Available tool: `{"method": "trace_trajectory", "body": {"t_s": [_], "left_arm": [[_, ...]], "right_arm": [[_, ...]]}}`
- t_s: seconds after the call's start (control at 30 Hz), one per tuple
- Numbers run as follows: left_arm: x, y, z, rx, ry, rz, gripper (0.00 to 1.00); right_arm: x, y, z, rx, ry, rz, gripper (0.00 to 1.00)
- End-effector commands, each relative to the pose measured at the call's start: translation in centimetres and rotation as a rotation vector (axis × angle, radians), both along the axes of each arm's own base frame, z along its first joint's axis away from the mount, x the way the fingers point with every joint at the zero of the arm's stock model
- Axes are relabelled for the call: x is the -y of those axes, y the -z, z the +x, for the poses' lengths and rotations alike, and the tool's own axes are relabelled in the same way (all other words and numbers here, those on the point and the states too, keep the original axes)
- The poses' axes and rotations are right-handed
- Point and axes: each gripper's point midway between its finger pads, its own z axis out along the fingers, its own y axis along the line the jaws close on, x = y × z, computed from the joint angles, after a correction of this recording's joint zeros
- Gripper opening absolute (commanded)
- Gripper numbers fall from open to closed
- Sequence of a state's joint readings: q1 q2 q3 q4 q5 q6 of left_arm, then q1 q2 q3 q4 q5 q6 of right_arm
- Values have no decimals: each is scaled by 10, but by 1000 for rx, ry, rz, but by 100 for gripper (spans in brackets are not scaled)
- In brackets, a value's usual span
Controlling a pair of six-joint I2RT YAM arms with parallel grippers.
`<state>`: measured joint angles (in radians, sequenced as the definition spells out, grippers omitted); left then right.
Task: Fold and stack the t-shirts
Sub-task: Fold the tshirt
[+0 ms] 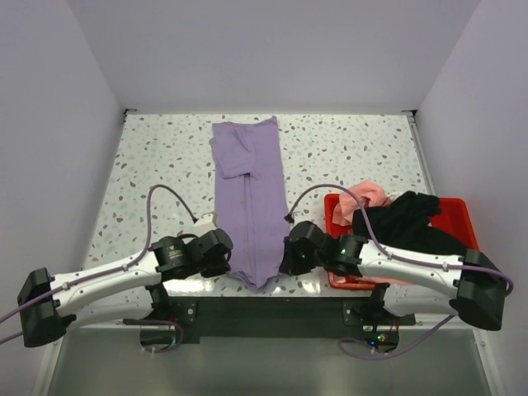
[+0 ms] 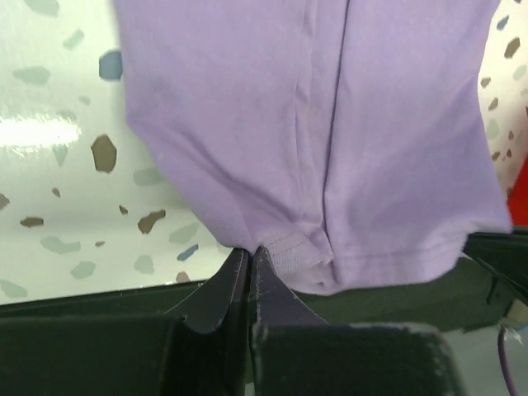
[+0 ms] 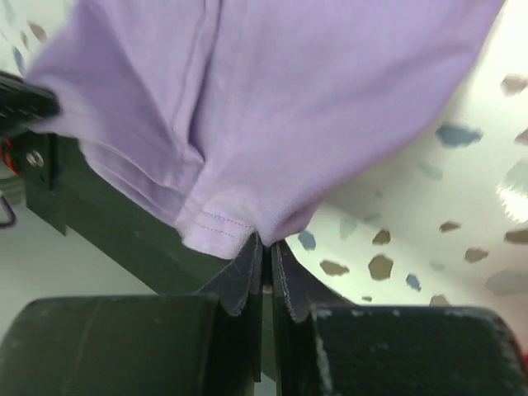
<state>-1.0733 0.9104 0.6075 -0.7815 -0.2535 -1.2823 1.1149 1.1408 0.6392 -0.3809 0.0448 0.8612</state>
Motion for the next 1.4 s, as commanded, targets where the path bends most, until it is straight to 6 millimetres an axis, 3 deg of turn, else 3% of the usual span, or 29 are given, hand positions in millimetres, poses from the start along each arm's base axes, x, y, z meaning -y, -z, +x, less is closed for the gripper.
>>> {"method": "trace_trajectory", "body": {"t_s": [0.0, 0.33, 0.47, 0.7, 0.87, 1.07, 1.2, 1.37], "left_arm": [[4, -20, 34, 126, -29, 55, 0], [11, -46, 129, 278, -69, 65, 0], [-10, -54, 166, 305, -154, 122, 0], [-25, -71, 220, 358, -213, 141, 0], [-29, -66, 246, 348, -199, 124, 0], [-30, -43, 268, 296, -212, 122, 0], [-32, -30, 278, 271, -211, 109, 0], [-34, -25, 290, 262, -198, 118, 0]], "right_arm": [[-3, -24, 37, 97, 25, 4, 0], [-3, -49, 126, 223, 106, -25, 0], [-5, -69, 168, 265, 150, -5, 0], [-7, -69, 220, 251, 176, -20, 0], [-12, -67, 246, 251, 186, -31, 0], [-11, -58, 273, 252, 225, -50, 0], [-11, -41, 284, 218, 228, -68, 0], [-8, -35, 296, 211, 252, -69, 0]]}}
